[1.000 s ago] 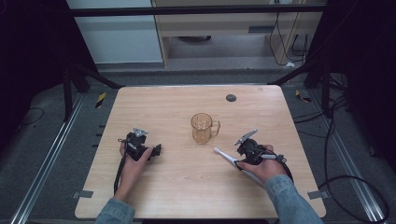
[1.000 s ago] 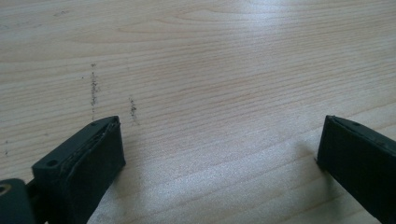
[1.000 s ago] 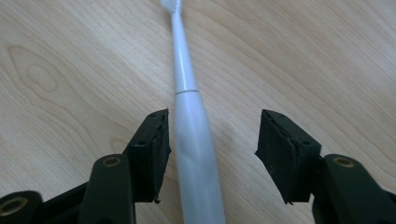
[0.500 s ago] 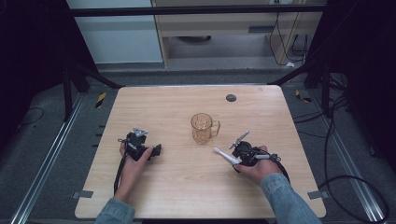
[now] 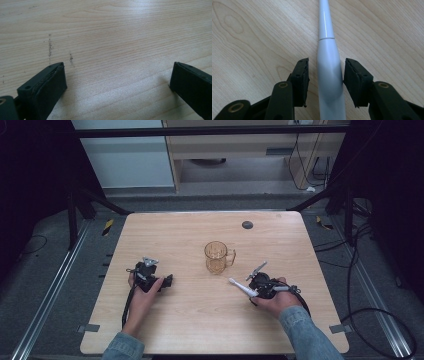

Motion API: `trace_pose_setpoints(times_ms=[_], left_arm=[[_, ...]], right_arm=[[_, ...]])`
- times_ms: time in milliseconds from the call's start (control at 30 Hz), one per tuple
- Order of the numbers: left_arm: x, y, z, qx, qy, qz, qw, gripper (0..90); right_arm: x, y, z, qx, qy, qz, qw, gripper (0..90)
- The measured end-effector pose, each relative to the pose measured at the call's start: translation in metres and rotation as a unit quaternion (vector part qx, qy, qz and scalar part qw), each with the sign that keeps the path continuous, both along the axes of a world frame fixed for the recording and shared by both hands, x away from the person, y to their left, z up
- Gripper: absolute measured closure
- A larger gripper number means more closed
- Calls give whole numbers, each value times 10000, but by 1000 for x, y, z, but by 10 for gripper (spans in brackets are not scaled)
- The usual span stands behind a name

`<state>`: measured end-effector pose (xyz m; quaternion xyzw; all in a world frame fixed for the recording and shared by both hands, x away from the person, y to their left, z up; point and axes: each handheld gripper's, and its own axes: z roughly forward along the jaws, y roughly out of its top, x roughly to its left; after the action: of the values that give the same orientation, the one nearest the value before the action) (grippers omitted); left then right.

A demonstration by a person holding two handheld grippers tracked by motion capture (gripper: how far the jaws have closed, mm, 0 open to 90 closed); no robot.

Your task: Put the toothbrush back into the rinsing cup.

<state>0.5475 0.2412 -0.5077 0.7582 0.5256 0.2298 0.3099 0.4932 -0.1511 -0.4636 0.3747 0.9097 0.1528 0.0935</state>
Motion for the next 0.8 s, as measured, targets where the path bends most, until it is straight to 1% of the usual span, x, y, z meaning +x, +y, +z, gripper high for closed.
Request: trace_pose_setpoints(times_ms=[33,67,400,567,767,800], left_arm=[[0,0,0,0,0,0,10000,0],[0,0,0,-1,0,1,10000,0],[0,0,0,-2,-1,1,10000,0],[0,0,0,0,1,0,10000,0],[0,0,0,0,0,-1,10000,0],[0,0,0,-1,0,-1,10000,0]], right_arm=[[0,0,0,0,0,0,10000,553],[0,0,0,-6,11,56,10000,557],[1,1,-2,-84,91,38,9999,594],[3,0,-3,-104,96,79,9999,622],[4,1,-4,-121,124,55,9998,638],[4,1,-4,-124,117,95,9998,639]])
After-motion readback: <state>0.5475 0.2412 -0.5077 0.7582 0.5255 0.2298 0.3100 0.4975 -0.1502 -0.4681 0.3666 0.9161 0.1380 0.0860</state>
